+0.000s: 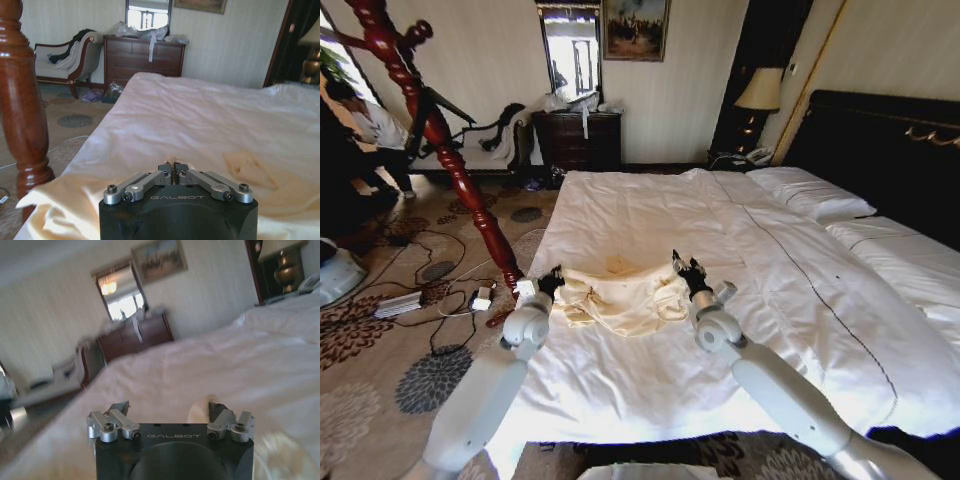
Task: Pick up the clothes from the bed and hang them on the clothes hanger.
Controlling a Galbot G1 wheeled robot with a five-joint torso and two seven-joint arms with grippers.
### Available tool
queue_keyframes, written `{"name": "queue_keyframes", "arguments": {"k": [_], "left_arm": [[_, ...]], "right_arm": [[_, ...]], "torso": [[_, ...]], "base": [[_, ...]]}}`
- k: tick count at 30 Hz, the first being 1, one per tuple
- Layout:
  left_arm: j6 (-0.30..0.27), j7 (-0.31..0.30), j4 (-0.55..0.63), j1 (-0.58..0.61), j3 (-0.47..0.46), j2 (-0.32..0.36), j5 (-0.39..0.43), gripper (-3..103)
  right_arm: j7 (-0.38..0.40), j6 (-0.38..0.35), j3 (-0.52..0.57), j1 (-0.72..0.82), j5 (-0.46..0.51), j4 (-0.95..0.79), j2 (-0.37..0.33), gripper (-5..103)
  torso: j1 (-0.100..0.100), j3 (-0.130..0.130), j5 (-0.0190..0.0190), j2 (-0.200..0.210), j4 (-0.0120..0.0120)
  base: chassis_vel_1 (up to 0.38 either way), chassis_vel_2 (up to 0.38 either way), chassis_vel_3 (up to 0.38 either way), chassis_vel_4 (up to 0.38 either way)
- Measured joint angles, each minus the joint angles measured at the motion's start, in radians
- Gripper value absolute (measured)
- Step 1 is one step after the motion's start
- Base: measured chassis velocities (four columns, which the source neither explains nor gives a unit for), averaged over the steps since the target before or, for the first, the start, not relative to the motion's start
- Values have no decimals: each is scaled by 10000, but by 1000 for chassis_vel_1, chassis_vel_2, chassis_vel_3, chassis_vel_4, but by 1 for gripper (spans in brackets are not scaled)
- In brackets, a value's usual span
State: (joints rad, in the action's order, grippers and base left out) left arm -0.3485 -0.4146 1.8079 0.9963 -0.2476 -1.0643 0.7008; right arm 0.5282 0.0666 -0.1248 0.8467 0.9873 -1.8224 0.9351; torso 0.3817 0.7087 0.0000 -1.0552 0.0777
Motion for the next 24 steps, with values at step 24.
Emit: {"name": "queue_keyframes", "arguments": {"k": [24], "left_arm": [[-2, 35, 337, 577, -237, 236, -119, 2]], "right_arm": [[2382, -555, 1610, 731, 2103, -488, 158, 100]], "torso": [[0, 1, 3, 0, 5]], "base": [[0, 0, 0, 0]]}}
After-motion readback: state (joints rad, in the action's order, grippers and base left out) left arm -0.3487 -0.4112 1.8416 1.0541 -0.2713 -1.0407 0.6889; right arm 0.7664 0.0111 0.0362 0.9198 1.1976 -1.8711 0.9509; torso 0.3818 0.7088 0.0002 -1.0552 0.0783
